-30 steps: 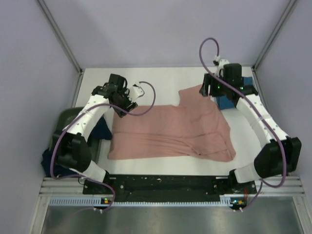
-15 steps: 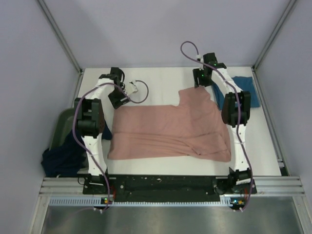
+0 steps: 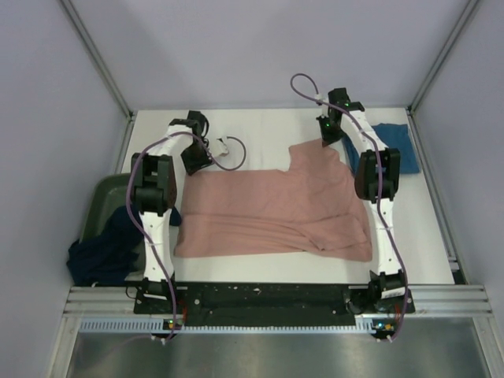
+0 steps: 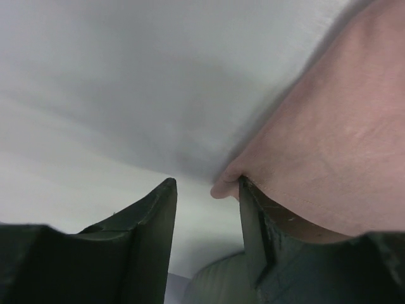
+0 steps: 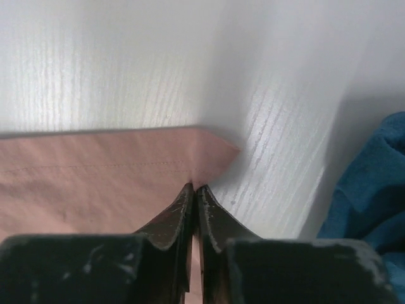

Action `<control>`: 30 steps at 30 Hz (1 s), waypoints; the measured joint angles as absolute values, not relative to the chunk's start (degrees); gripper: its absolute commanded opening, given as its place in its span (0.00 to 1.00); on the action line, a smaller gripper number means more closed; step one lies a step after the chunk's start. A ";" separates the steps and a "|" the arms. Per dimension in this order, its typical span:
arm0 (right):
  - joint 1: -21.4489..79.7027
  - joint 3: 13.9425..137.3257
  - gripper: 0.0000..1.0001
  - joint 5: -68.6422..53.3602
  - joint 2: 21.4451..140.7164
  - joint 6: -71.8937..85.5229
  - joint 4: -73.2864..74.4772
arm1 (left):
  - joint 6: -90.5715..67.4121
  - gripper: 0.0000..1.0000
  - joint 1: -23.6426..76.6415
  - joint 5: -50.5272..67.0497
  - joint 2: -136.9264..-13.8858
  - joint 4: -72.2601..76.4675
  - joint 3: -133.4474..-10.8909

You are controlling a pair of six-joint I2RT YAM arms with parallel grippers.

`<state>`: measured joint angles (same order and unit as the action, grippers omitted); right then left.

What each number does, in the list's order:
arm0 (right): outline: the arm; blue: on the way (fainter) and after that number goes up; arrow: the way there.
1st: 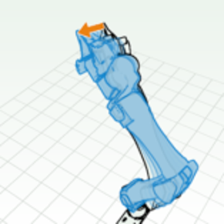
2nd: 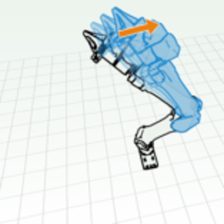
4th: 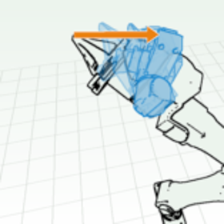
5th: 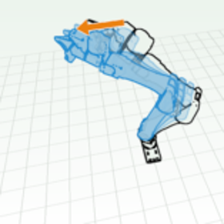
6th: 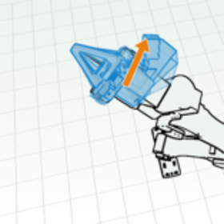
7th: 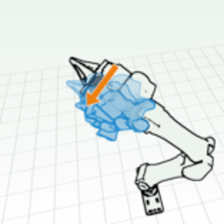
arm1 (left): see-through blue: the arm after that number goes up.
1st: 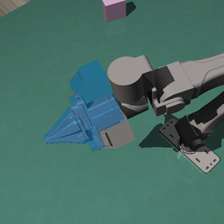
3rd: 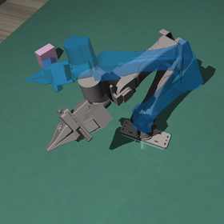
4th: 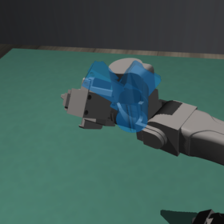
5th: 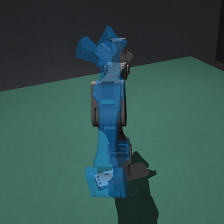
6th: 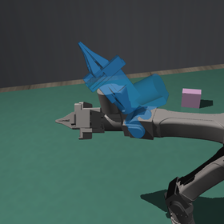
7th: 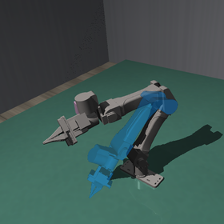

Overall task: Fold and stack the t-shirts
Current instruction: Grap the side of the flattened tshirt furthest away from the robot with both arms, then fold the other side of the tshirt into a rectangle

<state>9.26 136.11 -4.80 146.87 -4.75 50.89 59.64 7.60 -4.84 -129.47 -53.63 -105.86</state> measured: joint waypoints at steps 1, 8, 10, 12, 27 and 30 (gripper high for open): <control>9.19 136.03 0.00 -5.52 146.87 -4.84 50.92 | 59.81 0.40 7.66 -4.16 -129.62 -54.48 -106.10; 9.23 131.79 0.00 -8.40 143.59 -5.26 52.45 | 59.99 0.00 7.66 1.23 -129.38 -59.48 -105.84; 9.26 128.55 0.00 -8.99 140.66 -5.43 53.25 | 59.29 0.00 7.60 1.50 -129.08 -59.31 -105.43; 9.26 123.66 0.00 -9.23 135.76 -5.39 53.25 | 57.17 0.00 7.40 1.41 -128.55 -58.54 -104.86; 9.26 71.00 0.00 -11.53 82.30 -1.45 46.87 | 50.04 0.00 6.48 2.63 -90.26 -44.29 -71.66; 9.26 66.17 0.00 -11.42 80.16 -1.26 48.84 | 50.19 0.00 6.46 3.14 -87.64 -43.72 -66.92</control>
